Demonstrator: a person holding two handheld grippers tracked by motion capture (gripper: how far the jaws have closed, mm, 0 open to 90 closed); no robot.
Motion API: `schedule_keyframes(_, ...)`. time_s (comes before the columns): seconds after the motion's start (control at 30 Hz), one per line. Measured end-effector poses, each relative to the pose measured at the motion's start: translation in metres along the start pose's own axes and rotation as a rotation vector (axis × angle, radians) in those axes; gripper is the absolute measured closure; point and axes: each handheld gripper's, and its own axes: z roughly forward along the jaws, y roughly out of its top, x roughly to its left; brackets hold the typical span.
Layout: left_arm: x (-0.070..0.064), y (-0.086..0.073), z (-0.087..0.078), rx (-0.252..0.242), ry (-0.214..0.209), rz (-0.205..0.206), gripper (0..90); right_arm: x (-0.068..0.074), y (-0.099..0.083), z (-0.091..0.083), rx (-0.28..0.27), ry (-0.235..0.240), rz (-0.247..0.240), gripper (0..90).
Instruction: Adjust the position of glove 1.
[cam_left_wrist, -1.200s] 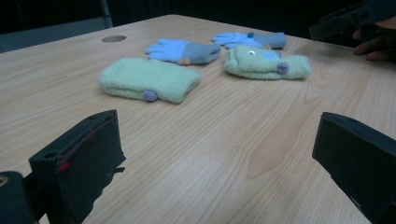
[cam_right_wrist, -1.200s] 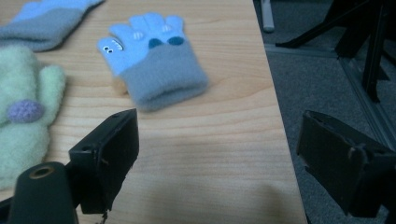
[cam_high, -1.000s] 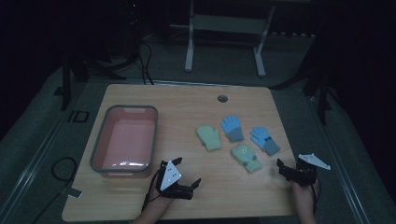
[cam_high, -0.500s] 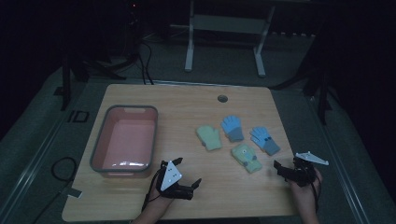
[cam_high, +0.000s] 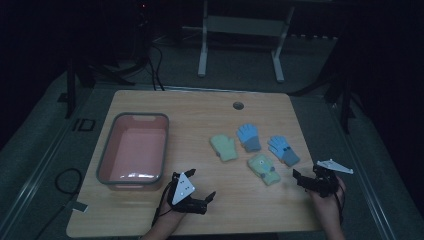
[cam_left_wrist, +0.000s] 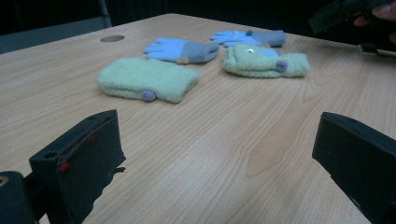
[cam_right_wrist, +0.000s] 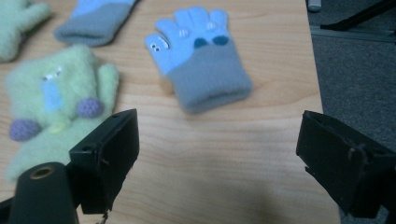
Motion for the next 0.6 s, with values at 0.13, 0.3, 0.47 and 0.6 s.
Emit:
schedule_keyframes(0.13, 0.000, 0.000, 0.000, 0.000, 0.000, 0.000, 1.8, -0.001, 0.010, -0.005, -0.011, -0.002, -0.007, 13.8)
schedule_keyframes(0.3, 0.000, 0.000, 0.000, 0.000, 0.000, 0.001, 1.8, 0.002, 0.021, -0.011, -0.015, -0.017, -0.038, 20.0)
schedule_keyframes(0.47, 0.000, 0.000, 0.000, -0.001, 0.000, -0.002, 1.9, 0.007, 0.032, -0.016, -0.043, -0.013, -0.062, 20.1)
schedule_keyframes(0.6, 0.000, 0.000, 0.000, 0.000, -0.001, 0.000, 1.8, 0.012, 0.041, -0.019, -0.052, -0.011, -0.083, 20.2)
